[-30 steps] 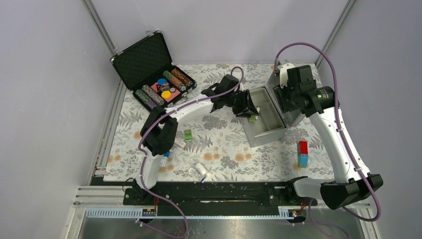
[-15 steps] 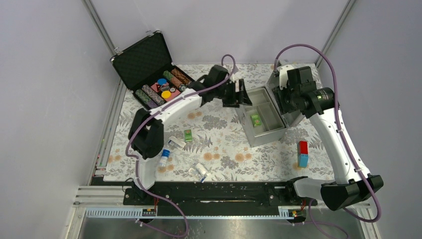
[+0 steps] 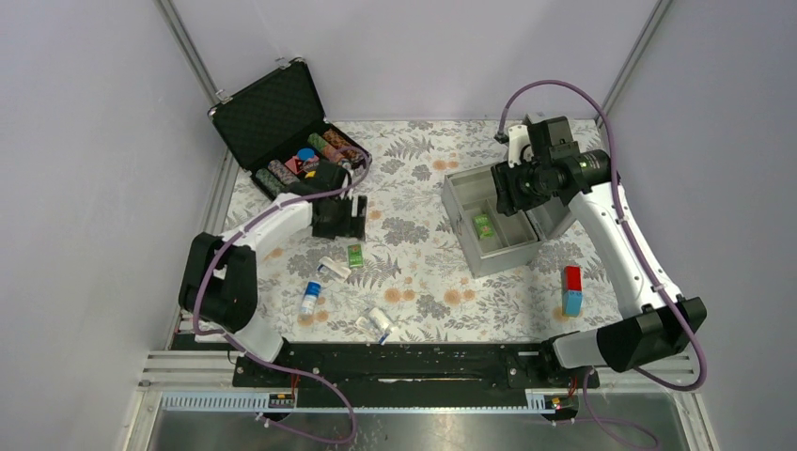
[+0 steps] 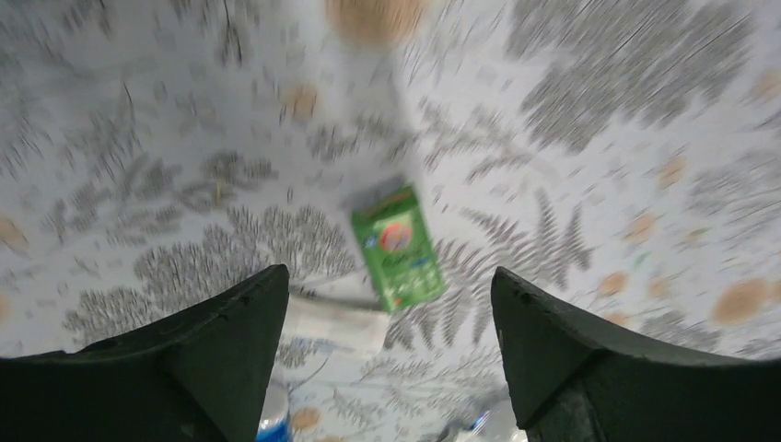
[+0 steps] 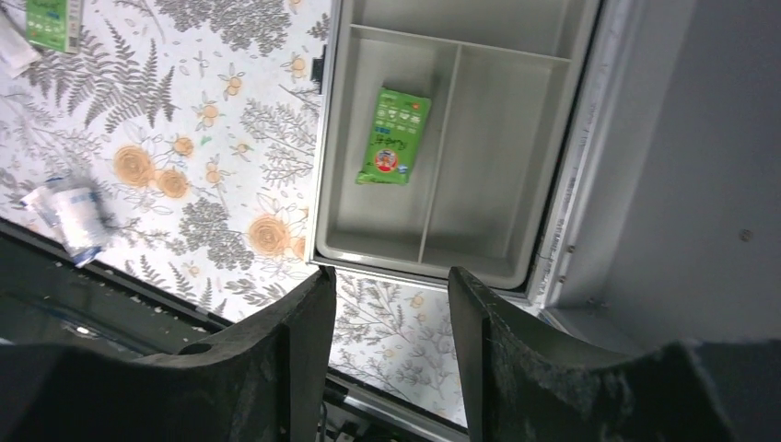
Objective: Organize the medicine kit
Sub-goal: Pick up the medical item at the center of the board.
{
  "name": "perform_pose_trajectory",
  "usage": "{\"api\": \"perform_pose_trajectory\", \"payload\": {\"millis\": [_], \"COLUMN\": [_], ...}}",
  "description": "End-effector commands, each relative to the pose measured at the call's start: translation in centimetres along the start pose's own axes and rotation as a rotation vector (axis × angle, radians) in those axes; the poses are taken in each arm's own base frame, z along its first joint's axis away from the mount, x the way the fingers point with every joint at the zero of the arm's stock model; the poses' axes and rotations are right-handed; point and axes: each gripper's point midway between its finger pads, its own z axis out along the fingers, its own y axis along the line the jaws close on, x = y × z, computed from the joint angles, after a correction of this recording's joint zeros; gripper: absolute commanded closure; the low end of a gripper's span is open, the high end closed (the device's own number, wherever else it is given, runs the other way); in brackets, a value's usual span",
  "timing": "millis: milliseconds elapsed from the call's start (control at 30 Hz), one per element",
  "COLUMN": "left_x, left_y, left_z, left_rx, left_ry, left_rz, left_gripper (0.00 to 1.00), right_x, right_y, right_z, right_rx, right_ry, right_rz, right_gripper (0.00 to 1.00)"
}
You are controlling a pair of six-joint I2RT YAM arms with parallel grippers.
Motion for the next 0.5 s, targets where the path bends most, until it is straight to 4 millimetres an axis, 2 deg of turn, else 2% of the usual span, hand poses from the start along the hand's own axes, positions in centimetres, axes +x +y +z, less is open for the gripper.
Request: {"api": "perform_pose_trajectory", "payload": {"millis": [0, 133, 233, 467], "left_x": [1.1, 3.0, 3.4, 5.0], "left_y": [1.1, 1.8, 1.7, -0.9], "left_z": [-0.4, 0.7, 1.2, 2.9], "left_rx": [-0.056, -0.073, -0.080, 0.011], "left_ry": [-0.033, 0.024, 0.040, 0.119], "left_rz": [0.073, 0.066, 0.066, 0.125], "left_gripper": [0.18, 0.18, 0.19, 0.33], "right_x": [-1.5, -2.3, -2.6, -1.0], "right_y": [1.6, 2.0, 2.0, 1.7], "right_z": [-0.1, 0.1, 0.1, -0.5], "right_rx": [-0.090, -0.114, -0.117, -0.089], "right_ry": [-0.028, -0.031, -0.036, -0.029], "right_rz": [0.053, 0.068, 0.071, 0.058], "right_gripper": [0.44, 0.44, 0.44, 0.44]}}
